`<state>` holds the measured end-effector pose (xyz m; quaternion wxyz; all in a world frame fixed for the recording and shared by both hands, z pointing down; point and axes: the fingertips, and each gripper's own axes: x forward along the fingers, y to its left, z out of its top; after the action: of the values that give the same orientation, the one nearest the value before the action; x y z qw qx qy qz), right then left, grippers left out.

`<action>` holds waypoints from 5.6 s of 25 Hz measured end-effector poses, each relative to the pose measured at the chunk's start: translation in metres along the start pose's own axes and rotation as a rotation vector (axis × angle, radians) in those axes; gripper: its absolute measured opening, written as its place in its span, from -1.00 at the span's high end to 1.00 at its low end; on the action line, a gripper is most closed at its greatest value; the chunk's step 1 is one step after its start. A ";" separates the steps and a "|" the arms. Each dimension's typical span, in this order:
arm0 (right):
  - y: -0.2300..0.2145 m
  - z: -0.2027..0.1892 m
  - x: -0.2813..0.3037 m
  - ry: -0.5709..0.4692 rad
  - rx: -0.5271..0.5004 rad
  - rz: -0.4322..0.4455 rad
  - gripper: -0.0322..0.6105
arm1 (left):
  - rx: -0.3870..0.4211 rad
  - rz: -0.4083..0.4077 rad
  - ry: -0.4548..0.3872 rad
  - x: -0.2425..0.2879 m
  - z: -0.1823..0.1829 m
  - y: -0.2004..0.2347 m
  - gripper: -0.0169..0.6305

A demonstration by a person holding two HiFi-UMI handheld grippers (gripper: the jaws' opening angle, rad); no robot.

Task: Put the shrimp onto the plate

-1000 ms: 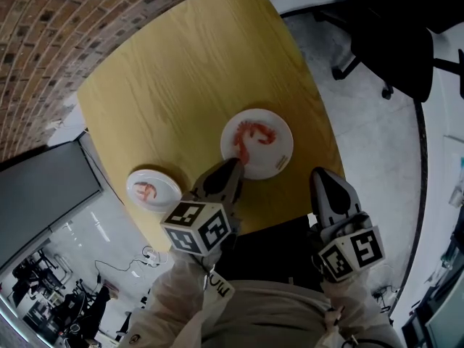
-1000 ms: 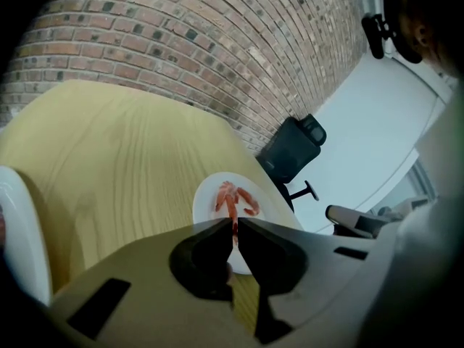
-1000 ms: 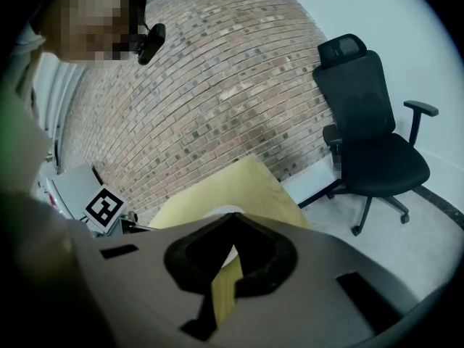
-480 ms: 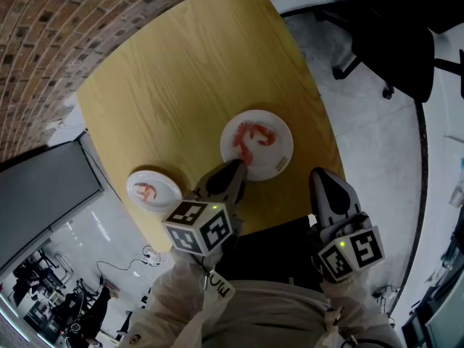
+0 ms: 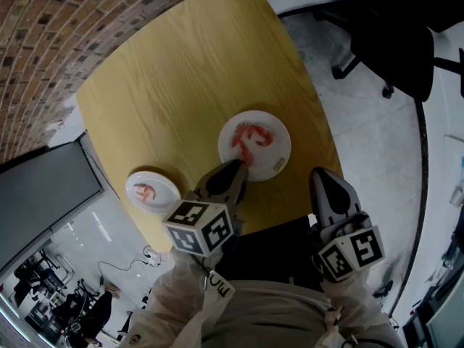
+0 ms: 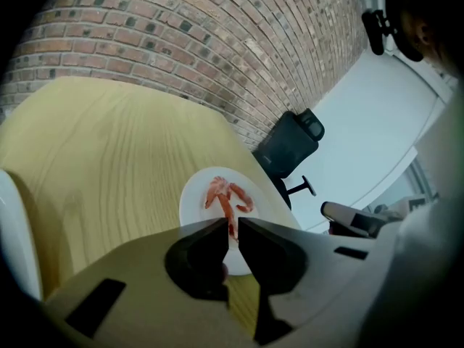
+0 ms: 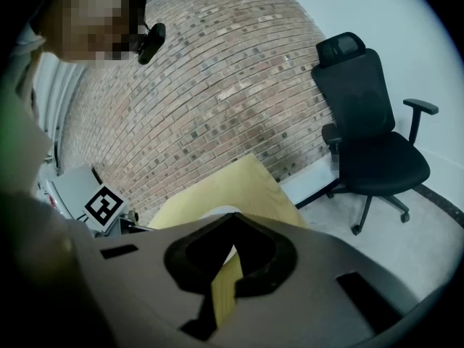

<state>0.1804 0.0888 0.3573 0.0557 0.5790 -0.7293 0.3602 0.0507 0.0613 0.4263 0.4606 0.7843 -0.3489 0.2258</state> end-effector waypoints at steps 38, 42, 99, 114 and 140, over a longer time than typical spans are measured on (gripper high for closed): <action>0.111 -0.011 0.056 0.095 -0.130 0.225 0.83 | -0.003 0.261 -0.153 -0.112 0.002 0.090 0.75; 0.132 -0.021 0.065 0.117 -0.150 0.258 0.83 | 0.001 0.299 -0.158 -0.133 -0.005 0.112 0.66; 0.188 -0.050 0.129 0.213 -0.183 0.301 0.83 | 0.356 0.427 0.198 -0.161 -0.049 0.218 0.45; 0.187 -0.051 0.124 0.204 -0.160 0.294 0.83 | 0.306 0.415 0.173 -0.162 -0.049 0.222 0.46; 0.145 -0.028 0.087 0.135 -0.133 0.243 0.83 | 0.405 0.410 0.144 -0.145 -0.029 0.173 0.47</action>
<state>0.0142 0.0455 0.3548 0.0990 0.4561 -0.8107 0.3534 -0.1755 0.0784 0.4394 0.2630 0.7554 -0.4142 0.4343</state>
